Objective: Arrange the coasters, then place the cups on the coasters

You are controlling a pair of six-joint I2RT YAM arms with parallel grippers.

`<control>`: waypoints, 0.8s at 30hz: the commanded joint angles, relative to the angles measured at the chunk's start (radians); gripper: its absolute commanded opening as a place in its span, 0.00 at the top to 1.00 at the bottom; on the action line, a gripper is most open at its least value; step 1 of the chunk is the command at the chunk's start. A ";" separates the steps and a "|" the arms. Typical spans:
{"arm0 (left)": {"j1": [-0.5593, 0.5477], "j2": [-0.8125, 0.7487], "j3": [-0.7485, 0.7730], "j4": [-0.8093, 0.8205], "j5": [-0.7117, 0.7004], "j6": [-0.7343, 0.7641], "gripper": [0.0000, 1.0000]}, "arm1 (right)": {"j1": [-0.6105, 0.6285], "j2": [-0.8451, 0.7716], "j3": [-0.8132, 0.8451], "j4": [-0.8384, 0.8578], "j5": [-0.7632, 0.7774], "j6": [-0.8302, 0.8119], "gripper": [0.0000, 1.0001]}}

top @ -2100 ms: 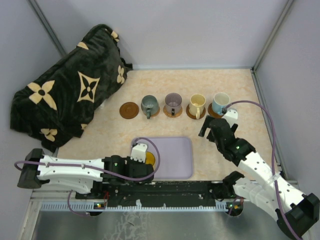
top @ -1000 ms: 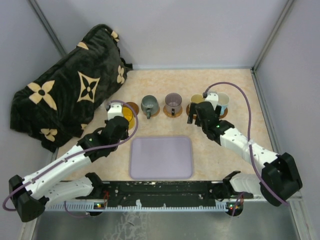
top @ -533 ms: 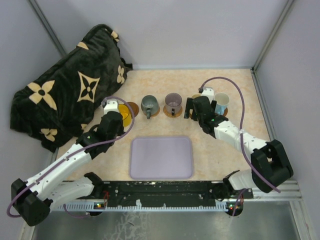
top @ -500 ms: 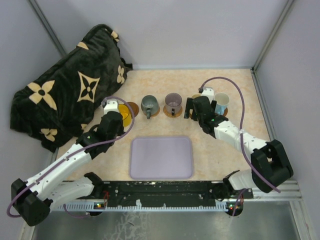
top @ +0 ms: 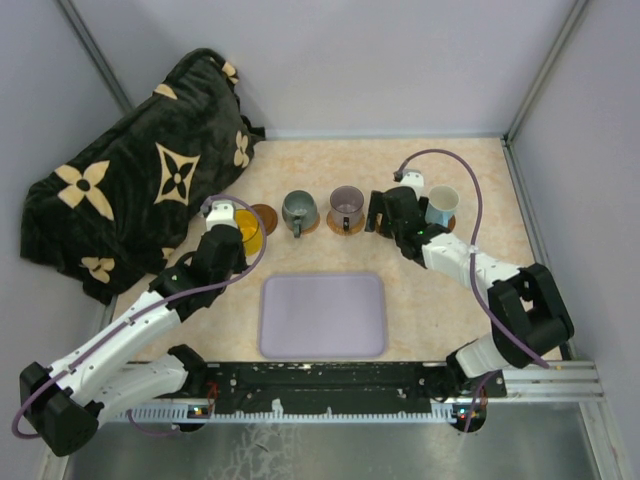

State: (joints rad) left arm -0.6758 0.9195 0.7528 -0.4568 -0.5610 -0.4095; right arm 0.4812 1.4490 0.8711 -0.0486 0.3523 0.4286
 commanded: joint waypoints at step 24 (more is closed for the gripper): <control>0.010 -0.008 0.010 0.067 -0.020 -0.002 1.00 | -0.009 0.002 0.018 0.036 -0.052 0.020 0.12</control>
State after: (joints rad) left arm -0.6758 0.9199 0.7528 -0.4568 -0.5598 -0.4103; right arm 0.4812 1.4563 0.8711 -0.0460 0.3111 0.4400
